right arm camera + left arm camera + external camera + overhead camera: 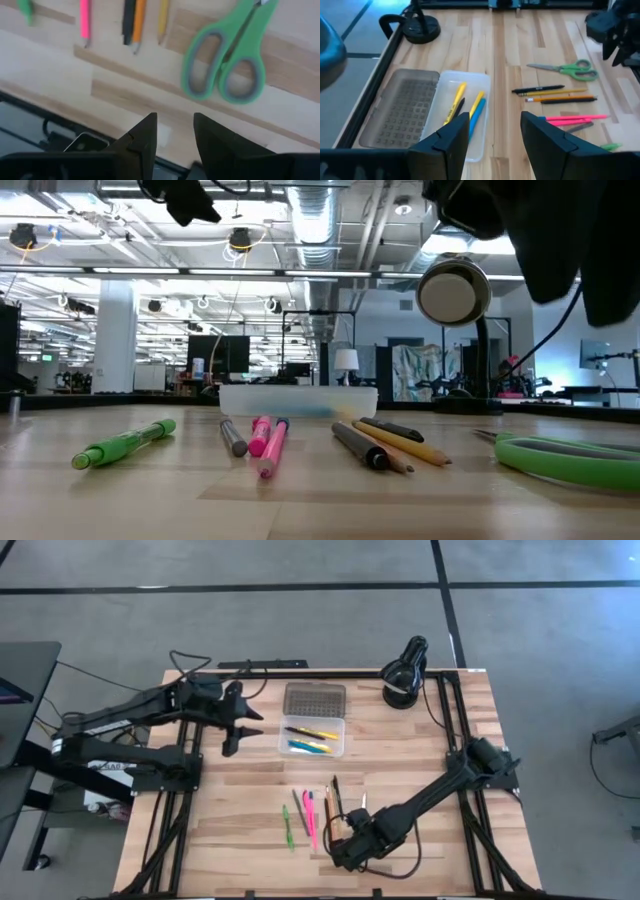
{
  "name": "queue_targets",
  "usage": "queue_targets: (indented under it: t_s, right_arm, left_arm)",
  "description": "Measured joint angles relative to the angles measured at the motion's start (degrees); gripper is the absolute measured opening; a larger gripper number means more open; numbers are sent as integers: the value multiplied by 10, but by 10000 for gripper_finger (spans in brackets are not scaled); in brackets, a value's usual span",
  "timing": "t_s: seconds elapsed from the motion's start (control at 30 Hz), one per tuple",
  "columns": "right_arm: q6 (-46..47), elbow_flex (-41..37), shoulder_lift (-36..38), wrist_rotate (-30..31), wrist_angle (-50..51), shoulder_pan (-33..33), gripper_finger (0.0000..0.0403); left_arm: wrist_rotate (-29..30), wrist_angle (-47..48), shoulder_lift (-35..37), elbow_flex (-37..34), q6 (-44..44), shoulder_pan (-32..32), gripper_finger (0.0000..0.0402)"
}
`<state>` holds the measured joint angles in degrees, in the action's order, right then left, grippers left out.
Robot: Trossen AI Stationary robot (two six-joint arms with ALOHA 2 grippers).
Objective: Pick & place school supplies into a supply box
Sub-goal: Put the green scissors into the supply box
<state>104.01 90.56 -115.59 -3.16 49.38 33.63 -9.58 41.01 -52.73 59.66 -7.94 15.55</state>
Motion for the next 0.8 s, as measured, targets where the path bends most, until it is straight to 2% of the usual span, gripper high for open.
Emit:
queue_targets:
  t_s: [0.23,0.43,0.8]
  right_arm:
    - [-8,-2,-27,2,32,-10,121]
    - [-16,0,-56,-1,6,-14,121]
    - [-4,0,-56,-7,44,-14,121]
  left_arm:
    - [-1,6,11,0,12,0,173]
    - [-5,8,10,0,17,0,173]
    - [-6,12,10,0,17,0,173]
